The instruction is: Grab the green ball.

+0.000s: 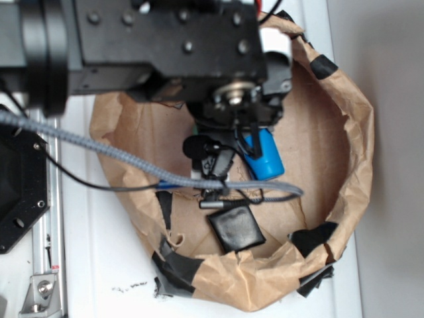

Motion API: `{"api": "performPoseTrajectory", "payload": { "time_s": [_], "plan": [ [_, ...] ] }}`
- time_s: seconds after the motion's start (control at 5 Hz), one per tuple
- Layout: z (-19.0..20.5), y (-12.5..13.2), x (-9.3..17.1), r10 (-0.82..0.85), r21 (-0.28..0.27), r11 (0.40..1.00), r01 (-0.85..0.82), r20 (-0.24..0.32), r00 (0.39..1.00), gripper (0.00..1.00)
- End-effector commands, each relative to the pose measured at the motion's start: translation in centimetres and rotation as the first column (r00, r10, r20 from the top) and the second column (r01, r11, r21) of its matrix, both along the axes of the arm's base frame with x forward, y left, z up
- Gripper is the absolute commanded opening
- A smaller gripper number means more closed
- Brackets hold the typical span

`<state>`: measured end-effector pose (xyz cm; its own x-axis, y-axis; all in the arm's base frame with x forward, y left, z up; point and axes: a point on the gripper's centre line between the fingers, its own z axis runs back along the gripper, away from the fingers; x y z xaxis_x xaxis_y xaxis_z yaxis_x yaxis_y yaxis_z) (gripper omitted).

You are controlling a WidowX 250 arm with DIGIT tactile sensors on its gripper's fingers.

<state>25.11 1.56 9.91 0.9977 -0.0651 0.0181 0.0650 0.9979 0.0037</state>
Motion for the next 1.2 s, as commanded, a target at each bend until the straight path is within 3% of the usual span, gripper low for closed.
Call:
{"api": "performPoseTrajectory", "payload": {
  "time_s": [0.0,0.2,0.4,0.6,0.8,1.0],
  "plan": [
    [-2.2,1.8,-0.8,-0.019,0.057,0.998,0.016,0.060,0.998,1.00],
    [-4.3,0.0,-0.3,-0.043,-0.041,0.998,0.045,0.042,0.998,1.00],
    [-6.0,-1.3,0.5,-0.079,0.047,0.996,0.079,-0.011,0.997,1.00],
    [-6.4,-0.9,1.0,-0.053,0.084,0.995,0.056,-0.040,0.998,1.00],
    [-6.5,-1.2,1.5,-0.052,0.137,0.989,0.060,-0.059,0.997,0.00],
    [-6.0,-1.4,1.6,-0.053,0.103,0.993,0.058,-0.053,0.997,0.00]
  ]
}}
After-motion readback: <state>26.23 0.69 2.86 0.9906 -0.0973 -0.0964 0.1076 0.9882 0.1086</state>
